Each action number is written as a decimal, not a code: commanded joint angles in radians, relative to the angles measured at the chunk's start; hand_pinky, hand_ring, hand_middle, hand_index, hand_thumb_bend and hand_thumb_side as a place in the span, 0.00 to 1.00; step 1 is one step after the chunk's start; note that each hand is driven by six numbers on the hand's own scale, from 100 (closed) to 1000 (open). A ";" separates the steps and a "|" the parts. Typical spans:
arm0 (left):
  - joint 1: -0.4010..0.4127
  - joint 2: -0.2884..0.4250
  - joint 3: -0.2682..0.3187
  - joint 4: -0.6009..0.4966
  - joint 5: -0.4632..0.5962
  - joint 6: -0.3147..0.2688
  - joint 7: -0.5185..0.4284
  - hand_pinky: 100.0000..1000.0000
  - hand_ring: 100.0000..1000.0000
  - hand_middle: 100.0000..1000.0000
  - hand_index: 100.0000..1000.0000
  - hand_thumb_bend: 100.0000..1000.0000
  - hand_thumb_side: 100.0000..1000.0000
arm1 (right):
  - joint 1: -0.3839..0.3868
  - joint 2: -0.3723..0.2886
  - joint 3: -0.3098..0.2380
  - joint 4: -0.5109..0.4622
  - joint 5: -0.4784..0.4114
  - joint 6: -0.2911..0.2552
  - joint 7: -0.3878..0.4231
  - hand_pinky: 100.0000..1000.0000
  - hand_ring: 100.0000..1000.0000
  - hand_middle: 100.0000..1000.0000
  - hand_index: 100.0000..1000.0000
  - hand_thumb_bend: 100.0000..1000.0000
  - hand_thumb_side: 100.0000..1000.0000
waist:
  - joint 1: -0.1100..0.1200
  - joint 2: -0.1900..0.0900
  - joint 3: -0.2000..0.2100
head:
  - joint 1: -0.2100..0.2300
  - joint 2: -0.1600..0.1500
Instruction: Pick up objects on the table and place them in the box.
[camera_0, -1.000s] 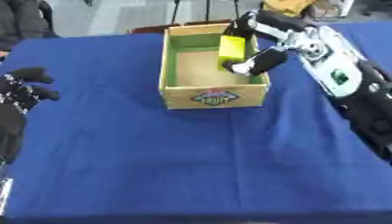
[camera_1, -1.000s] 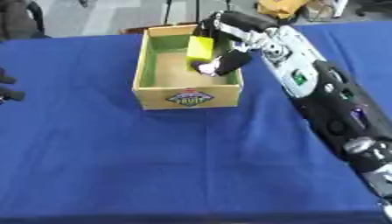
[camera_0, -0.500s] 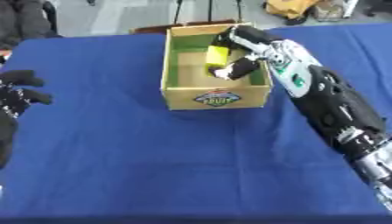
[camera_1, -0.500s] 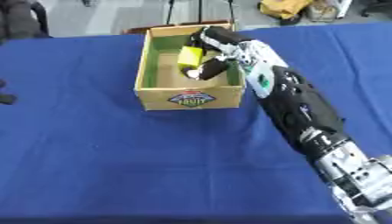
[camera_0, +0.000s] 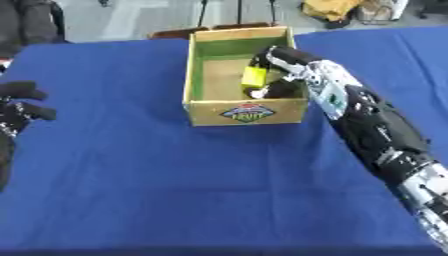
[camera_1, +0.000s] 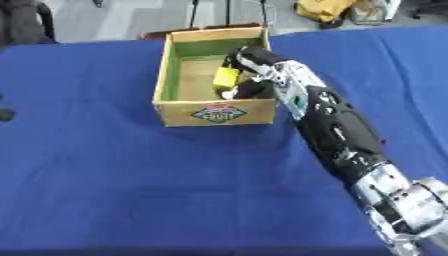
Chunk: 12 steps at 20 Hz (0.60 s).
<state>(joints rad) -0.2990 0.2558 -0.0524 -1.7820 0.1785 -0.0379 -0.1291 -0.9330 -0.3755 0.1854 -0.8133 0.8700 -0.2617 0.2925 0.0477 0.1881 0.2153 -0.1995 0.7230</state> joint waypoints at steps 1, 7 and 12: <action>-0.013 0.009 0.000 -0.015 0.003 -0.001 -0.004 0.67 0.48 0.56 0.71 0.78 0.87 | -0.025 -0.009 -0.008 -0.002 0.010 -0.012 0.043 0.78 0.77 0.76 0.90 0.38 0.52 | 0.001 -0.016 -0.001 | 0.000 -0.011; -0.012 0.009 0.001 -0.015 0.003 -0.001 -0.002 0.67 0.47 0.56 0.71 0.78 0.87 | -0.024 -0.017 -0.012 -0.034 -0.014 -0.008 0.060 0.81 0.82 0.82 0.93 0.53 0.58 | 0.000 -0.018 -0.007 | 0.007 -0.013; -0.010 0.010 0.005 -0.014 0.001 -0.002 0.001 0.67 0.47 0.56 0.71 0.79 0.87 | -0.020 -0.042 -0.021 -0.158 -0.127 0.002 -0.039 0.77 0.76 0.73 0.88 0.35 0.58 | -0.002 -0.015 -0.018 | 0.016 -0.017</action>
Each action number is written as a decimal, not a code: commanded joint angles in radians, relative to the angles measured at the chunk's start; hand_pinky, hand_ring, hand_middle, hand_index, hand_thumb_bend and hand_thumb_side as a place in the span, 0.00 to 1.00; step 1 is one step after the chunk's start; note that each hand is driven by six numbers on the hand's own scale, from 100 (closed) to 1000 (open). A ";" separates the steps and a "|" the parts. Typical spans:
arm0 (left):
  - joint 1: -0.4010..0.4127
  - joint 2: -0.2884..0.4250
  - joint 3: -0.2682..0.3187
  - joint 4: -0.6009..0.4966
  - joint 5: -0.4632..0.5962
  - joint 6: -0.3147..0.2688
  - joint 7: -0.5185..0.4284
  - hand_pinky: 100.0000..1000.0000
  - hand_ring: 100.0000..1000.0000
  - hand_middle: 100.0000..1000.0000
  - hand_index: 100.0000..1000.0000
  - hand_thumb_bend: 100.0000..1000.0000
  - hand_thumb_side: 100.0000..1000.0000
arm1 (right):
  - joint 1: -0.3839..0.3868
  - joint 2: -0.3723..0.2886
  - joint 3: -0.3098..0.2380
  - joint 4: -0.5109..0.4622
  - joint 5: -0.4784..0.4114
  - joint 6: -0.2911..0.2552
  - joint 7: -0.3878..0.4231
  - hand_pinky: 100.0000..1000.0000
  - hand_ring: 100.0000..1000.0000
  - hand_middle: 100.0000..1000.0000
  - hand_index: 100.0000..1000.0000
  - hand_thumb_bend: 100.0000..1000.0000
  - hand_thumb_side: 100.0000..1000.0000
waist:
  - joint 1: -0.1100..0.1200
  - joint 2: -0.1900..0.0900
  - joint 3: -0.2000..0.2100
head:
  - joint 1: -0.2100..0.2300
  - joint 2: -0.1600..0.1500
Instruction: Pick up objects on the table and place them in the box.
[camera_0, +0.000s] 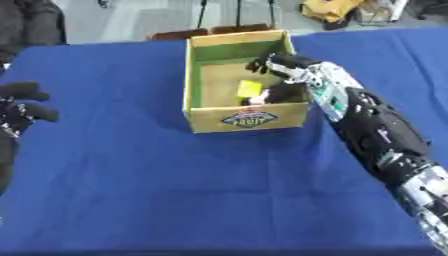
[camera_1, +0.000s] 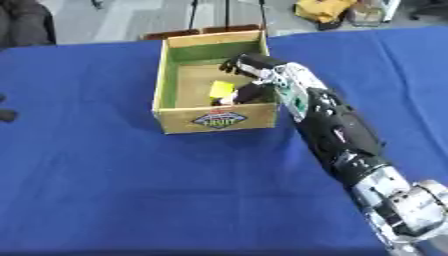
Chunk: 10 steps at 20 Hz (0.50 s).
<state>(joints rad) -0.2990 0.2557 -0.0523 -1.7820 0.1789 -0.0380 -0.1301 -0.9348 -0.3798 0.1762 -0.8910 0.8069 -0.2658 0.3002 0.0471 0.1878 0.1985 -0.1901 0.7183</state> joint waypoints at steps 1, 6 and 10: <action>-0.010 0.010 0.006 -0.014 0.000 -0.002 0.003 0.67 0.47 0.56 0.71 0.79 0.87 | -0.014 -0.047 -0.013 -0.117 -0.107 0.012 -0.071 0.77 0.76 0.72 0.88 0.34 0.57 | -0.002 -0.014 -0.005 | 0.009 -0.013; -0.006 0.012 0.013 -0.014 -0.005 -0.004 0.010 0.67 0.47 0.56 0.71 0.79 0.87 | 0.044 -0.109 -0.009 -0.335 -0.364 0.069 -0.148 0.75 0.72 0.64 0.84 0.28 0.54 | -0.008 -0.008 -0.023 | 0.025 -0.014; -0.003 0.014 0.021 -0.014 -0.009 -0.005 0.018 0.67 0.47 0.56 0.71 0.79 0.88 | 0.145 -0.175 0.000 -0.548 -0.581 0.125 -0.170 0.75 0.72 0.62 0.83 0.25 0.54 | -0.009 0.000 -0.040 | 0.043 -0.017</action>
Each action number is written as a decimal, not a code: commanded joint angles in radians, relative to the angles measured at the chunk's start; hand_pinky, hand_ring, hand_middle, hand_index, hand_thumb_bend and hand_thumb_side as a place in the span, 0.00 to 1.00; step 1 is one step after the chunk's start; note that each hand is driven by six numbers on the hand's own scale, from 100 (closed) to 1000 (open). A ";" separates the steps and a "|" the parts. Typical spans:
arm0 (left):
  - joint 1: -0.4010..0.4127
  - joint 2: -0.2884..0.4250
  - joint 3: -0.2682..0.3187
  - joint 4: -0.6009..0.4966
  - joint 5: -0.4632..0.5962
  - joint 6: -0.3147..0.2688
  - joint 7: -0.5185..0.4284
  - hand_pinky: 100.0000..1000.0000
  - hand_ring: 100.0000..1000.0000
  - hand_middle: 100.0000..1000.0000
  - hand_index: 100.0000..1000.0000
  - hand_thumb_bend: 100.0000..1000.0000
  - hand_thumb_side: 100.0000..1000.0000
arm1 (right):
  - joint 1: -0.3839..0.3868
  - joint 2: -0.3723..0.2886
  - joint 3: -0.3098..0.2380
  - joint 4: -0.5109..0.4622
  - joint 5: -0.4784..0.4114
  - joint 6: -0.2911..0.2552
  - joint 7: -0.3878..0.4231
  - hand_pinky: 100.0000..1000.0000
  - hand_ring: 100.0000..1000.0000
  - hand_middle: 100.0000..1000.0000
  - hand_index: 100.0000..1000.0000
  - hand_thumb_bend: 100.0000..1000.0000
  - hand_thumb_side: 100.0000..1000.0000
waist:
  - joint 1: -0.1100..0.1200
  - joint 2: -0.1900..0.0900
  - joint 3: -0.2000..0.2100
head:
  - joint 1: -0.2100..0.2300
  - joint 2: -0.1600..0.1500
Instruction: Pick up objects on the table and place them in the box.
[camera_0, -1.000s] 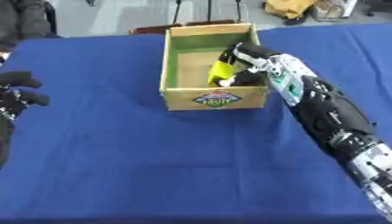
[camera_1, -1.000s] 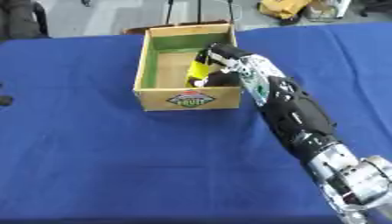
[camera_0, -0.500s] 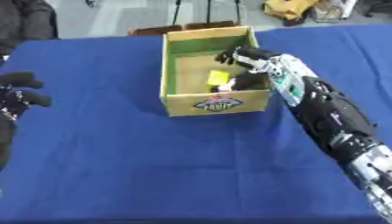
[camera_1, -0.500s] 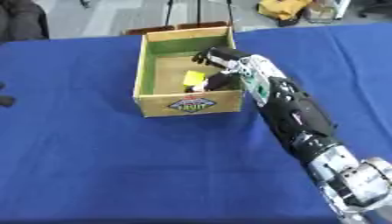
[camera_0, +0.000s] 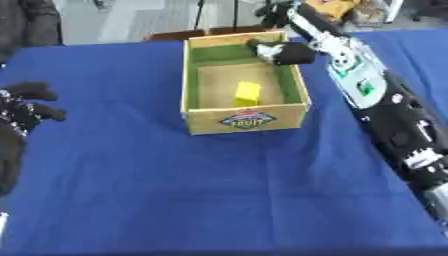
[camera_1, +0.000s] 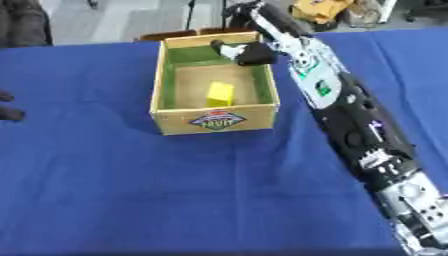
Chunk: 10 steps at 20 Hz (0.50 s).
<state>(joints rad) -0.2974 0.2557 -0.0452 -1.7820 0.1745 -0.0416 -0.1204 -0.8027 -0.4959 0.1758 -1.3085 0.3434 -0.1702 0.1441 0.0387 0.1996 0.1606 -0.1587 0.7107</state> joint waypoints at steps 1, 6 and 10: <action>-0.004 0.014 0.017 -0.014 -0.006 -0.002 0.011 0.67 0.47 0.56 0.71 0.79 0.88 | 0.045 -0.075 0.003 -0.189 -0.161 0.040 -0.015 0.75 0.72 0.62 0.83 0.25 0.54 | 0.000 -0.009 -0.008 | 0.018 -0.012; 0.004 0.013 0.024 -0.011 -0.012 -0.003 0.019 0.67 0.47 0.56 0.71 0.79 0.88 | 0.183 -0.103 -0.004 -0.420 -0.293 0.097 0.000 0.76 0.73 0.63 0.85 0.23 0.56 | 0.004 -0.002 -0.034 | 0.030 -0.003; 0.007 0.013 0.025 -0.010 -0.014 -0.004 0.021 0.67 0.47 0.56 0.71 0.79 0.88 | 0.264 -0.095 -0.017 -0.496 -0.316 0.132 0.021 0.77 0.73 0.63 0.85 0.23 0.57 | 0.006 0.000 -0.051 | 0.039 0.005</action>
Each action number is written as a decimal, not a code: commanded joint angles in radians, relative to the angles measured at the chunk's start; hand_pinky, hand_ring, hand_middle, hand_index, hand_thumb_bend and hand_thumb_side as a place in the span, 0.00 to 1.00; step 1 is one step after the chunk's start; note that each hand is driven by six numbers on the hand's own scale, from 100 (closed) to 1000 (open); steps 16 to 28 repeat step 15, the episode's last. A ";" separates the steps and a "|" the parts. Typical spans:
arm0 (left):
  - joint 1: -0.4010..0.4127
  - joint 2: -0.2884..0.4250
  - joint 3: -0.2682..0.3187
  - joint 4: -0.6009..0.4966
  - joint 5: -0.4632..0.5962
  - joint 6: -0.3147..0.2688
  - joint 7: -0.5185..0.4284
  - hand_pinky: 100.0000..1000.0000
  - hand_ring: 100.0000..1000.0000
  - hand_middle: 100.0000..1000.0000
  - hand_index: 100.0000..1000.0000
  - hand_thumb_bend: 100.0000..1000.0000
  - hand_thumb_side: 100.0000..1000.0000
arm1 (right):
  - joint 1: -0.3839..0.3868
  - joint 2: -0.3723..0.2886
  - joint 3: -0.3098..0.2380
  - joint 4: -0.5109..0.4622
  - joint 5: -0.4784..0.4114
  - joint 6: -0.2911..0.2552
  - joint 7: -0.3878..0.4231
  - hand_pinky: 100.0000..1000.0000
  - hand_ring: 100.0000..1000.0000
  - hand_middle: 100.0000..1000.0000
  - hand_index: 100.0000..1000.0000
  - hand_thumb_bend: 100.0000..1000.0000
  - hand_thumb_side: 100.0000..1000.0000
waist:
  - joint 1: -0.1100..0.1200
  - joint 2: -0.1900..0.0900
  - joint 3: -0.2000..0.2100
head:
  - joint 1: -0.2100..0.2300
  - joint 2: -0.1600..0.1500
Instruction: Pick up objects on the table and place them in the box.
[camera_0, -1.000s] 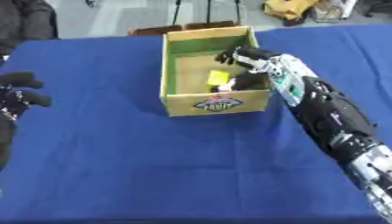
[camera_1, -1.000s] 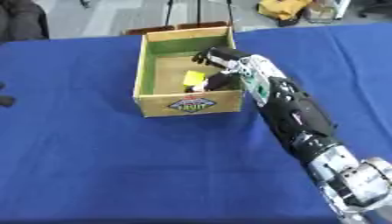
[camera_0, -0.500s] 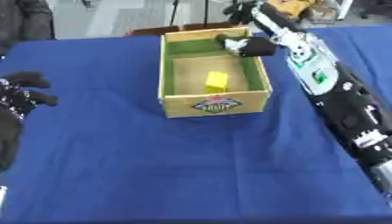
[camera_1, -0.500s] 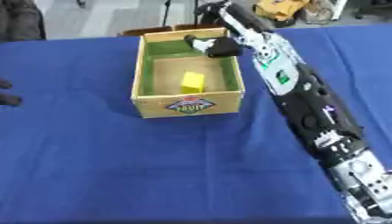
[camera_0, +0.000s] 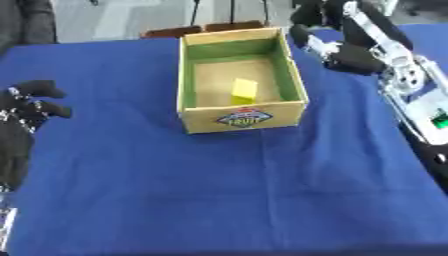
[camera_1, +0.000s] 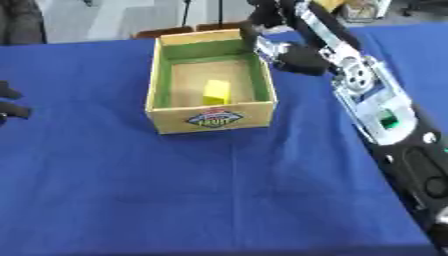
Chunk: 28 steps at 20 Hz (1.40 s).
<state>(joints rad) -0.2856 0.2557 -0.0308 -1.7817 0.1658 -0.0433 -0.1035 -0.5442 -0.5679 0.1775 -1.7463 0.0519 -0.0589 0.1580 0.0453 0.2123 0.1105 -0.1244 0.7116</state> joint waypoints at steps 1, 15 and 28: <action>-0.004 0.013 0.010 -0.010 -0.006 -0.002 0.003 0.67 0.47 0.56 0.71 0.79 0.88 | 0.022 -0.017 -0.023 -0.064 -0.026 0.026 0.008 0.77 0.73 0.63 0.85 0.23 0.57 | -0.002 -0.012 -0.003 | 0.003 0.006; 0.006 0.009 0.002 -0.003 -0.010 -0.004 -0.013 0.68 0.49 0.59 0.71 0.78 0.90 | 0.077 0.019 -0.023 -0.097 -0.025 0.039 0.043 0.78 0.75 0.65 0.86 0.21 0.59 | -0.001 -0.008 -0.015 | 0.012 0.023; 0.006 0.009 0.002 -0.003 -0.010 -0.004 -0.013 0.68 0.49 0.59 0.71 0.78 0.90 | 0.077 0.019 -0.023 -0.097 -0.025 0.039 0.043 0.78 0.75 0.65 0.86 0.21 0.59 | -0.001 -0.008 -0.015 | 0.012 0.023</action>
